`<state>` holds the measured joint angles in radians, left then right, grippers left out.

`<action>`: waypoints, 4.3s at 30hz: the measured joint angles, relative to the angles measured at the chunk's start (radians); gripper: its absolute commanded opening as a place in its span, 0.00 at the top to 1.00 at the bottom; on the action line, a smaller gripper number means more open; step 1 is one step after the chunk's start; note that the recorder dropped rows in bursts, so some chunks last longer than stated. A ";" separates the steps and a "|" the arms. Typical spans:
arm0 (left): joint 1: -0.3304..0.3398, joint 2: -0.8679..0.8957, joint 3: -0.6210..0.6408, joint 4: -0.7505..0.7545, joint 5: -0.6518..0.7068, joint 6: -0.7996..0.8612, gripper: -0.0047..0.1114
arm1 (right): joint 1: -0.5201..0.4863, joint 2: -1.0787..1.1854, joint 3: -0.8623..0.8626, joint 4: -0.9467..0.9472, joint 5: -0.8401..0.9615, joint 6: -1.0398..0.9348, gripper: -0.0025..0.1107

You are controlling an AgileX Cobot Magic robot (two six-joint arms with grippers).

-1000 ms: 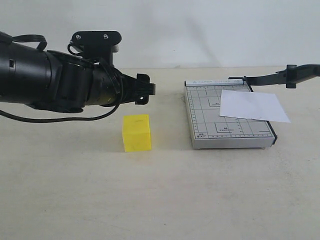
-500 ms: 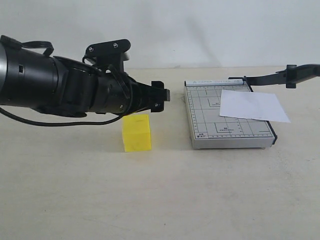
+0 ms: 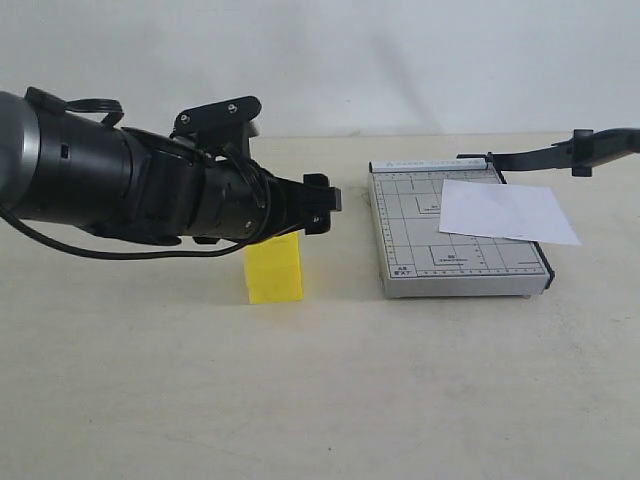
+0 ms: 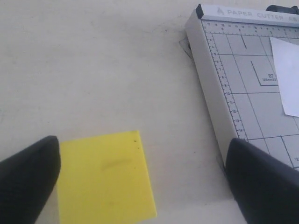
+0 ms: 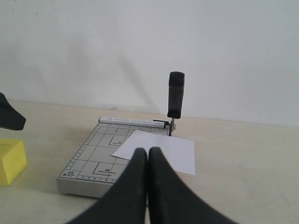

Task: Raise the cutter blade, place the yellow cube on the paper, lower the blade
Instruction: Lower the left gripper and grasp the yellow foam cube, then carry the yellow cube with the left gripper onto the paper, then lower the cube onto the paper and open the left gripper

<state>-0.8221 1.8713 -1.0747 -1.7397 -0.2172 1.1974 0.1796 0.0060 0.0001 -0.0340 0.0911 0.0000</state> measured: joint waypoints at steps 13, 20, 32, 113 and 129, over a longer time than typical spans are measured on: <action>0.000 0.000 0.079 0.000 0.000 -0.048 0.19 | 0.000 0.000 0.000 0.000 0.000 0.000 0.98; 0.000 0.000 0.081 0.000 0.000 -0.050 0.19 | 0.000 0.000 0.000 0.000 0.000 0.000 0.98; 0.023 0.045 0.081 0.000 0.043 -0.053 0.19 | 0.000 0.000 0.000 0.000 0.000 0.000 0.98; -0.015 0.535 -0.785 0.114 0.520 0.052 0.92 | 0.000 0.000 0.000 0.000 0.000 0.000 0.98; -0.015 0.535 -0.785 0.129 0.519 0.052 0.61 | 0.000 0.000 0.000 0.000 0.000 0.000 0.98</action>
<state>-0.8375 2.4061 -1.8599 -1.6110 0.3014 1.2494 0.1796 0.0056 0.0001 -0.0340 0.0911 0.0000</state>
